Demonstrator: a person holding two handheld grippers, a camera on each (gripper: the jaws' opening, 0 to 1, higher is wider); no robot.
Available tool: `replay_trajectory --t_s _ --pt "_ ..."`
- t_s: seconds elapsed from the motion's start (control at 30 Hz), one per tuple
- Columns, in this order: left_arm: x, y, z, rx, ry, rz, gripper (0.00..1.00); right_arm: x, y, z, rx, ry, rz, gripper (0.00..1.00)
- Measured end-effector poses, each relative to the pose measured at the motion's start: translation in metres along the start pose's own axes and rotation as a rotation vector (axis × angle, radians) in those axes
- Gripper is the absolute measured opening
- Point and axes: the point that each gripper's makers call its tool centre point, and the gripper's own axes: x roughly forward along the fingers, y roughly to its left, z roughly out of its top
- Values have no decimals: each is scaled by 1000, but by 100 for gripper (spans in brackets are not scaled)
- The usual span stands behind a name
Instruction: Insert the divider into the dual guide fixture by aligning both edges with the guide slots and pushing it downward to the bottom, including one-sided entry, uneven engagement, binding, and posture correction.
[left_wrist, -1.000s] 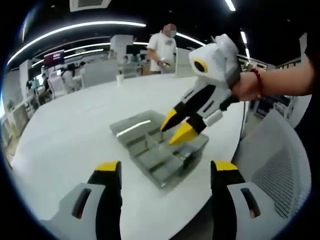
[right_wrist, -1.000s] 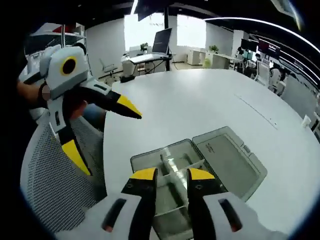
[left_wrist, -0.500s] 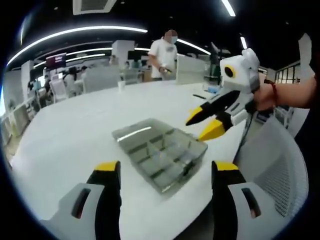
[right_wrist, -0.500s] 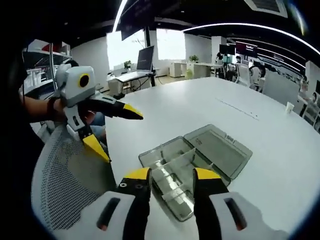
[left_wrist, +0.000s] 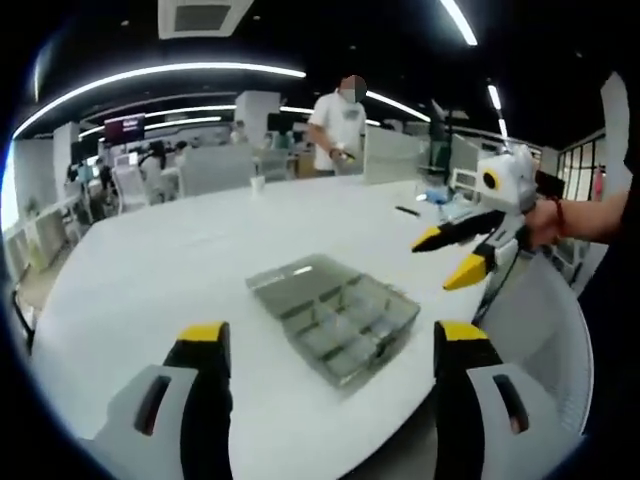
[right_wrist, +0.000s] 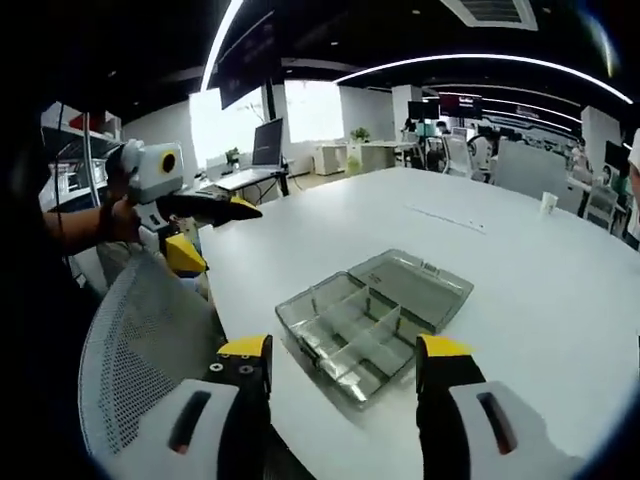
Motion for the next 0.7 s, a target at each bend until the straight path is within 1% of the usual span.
replay_trajectory --t_s 0.07,0.13,0.23,0.33,0.4,0.47,0.53,0.63,0.7 --pt "-2 3 -3 1 16 -1 86 -5 -8 -4 8 -3 -41 65" --pt "-4 5 -6 5 29 -6 87 -10 -11 -7 21 -2 -51 70" --pt "-7 7 -11 0 41 -23 89 -17 -12 -10 56 -12 -38 73" --pt "-8 3 -16 -2 59 -54 91 -20 -13 -15 65 -1 -37 81" --pt "-8 2 -17 1 61 -59 91 -22 -15 -16 72 1 -49 84" --pt "-7 -1 -19 6 65 -66 91 -22 -14 -17 83 -1 -39 85" --pt "-6 -4 -22 5 72 -75 92 -20 -13 -19 93 16 -35 87" --pt "-4 -7 -25 -10 77 -84 94 -19 -14 -19 76 20 -41 88" --pt "-2 -9 -27 -29 81 -92 95 -17 -11 -16 85 16 -23 88"
